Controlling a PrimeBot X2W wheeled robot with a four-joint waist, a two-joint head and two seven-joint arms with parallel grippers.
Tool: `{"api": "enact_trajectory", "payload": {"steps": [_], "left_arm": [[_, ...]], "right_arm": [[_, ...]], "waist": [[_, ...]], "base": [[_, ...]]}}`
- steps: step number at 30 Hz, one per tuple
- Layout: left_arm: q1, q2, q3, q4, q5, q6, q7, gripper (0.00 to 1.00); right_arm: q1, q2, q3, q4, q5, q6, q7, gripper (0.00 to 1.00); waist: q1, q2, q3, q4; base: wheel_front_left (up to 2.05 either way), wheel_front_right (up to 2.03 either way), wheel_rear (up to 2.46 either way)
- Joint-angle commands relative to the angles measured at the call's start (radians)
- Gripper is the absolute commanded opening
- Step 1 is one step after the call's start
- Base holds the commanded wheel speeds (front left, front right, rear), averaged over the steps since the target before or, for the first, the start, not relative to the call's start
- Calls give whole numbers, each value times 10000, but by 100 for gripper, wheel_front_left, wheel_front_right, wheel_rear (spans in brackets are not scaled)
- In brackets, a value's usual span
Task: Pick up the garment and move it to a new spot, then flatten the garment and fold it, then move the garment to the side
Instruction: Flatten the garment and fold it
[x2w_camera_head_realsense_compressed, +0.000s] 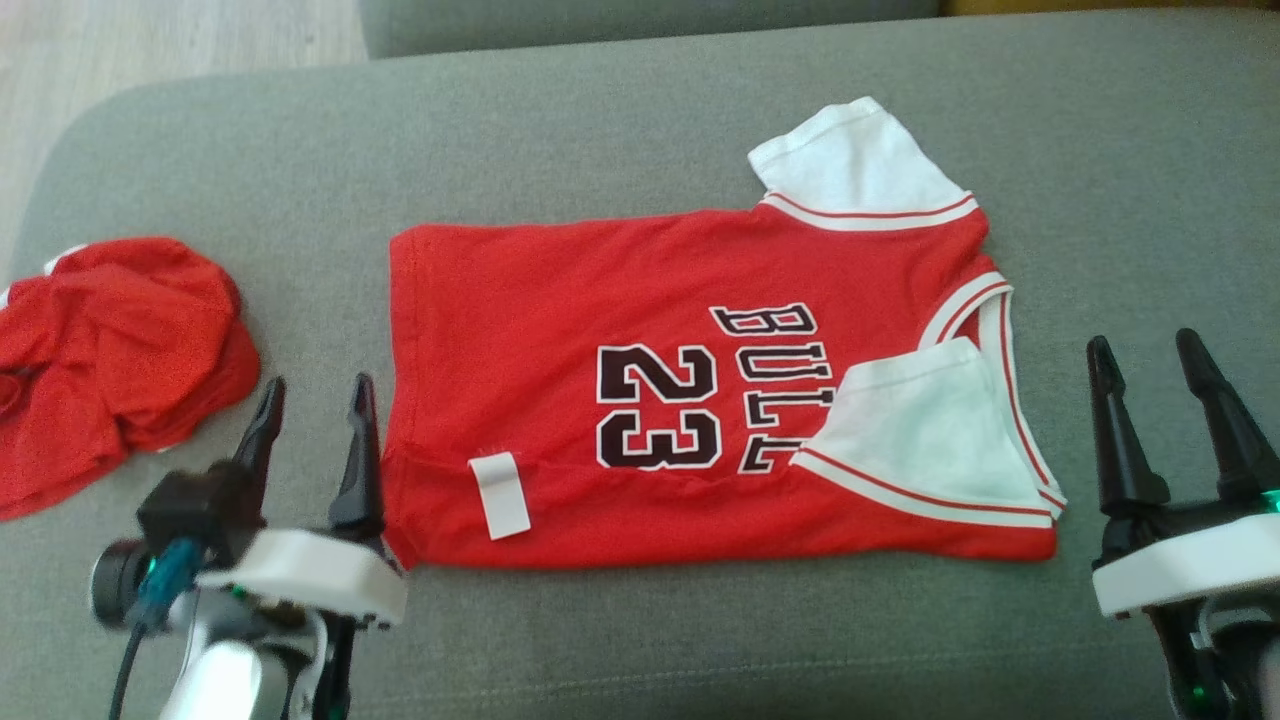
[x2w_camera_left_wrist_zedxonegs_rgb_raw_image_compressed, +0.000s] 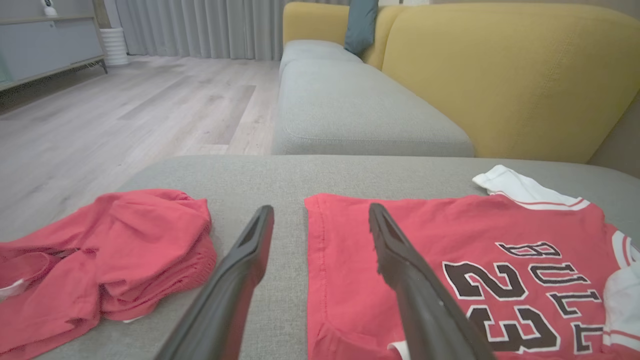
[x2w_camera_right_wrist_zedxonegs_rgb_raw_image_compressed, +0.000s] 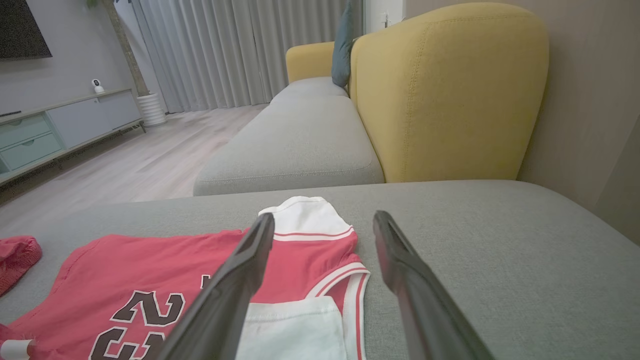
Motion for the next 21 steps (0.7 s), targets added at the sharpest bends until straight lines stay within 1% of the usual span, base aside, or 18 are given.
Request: {"api": "enact_trajectory", "payload": {"steps": [1,3,6,11,13,16,21], "left_arm": [[-795,62,292,-179,-46,-109,70,100],[-1299,19,199,220,-131,-324,127,100],[-2391,-72,63,1062,-376,-785,377,100],[-4634,-336,-35,3275,-845,-1439,1105,100],[-5523,-385,27,4314,-993,-1629,1299,100],[-6660,-307,169,5854,-1183,-1867,1595,100],[-7914,-82,400,7875,-1468,-2183,1930,100]], "right_arm": [[-388,-144,155,-355,28,37,-9,100],[-427,-105,119,-352,65,37,5,100],[-606,-83,208,-369,117,37,16,100],[-884,-60,292,-393,183,37,-29,100],[-1023,-60,366,-334,231,37,-57,100],[-1274,-66,521,-236,294,37,-160,100],[-1487,-27,702,12,415,37,-339,100]], "waist": [[0,-1,130,40],[0,-1,355,39],[0,-1,788,-69],[0,-1,1645,-257],[0,-1,1956,-375],[0,-1,2341,-591],[0,-1,2702,-830]], "base": [[0,0,0],[0,0,0],[0,0,0],[0,0,0],[0,0,0],[0,0,0],[0,0,0]]}}
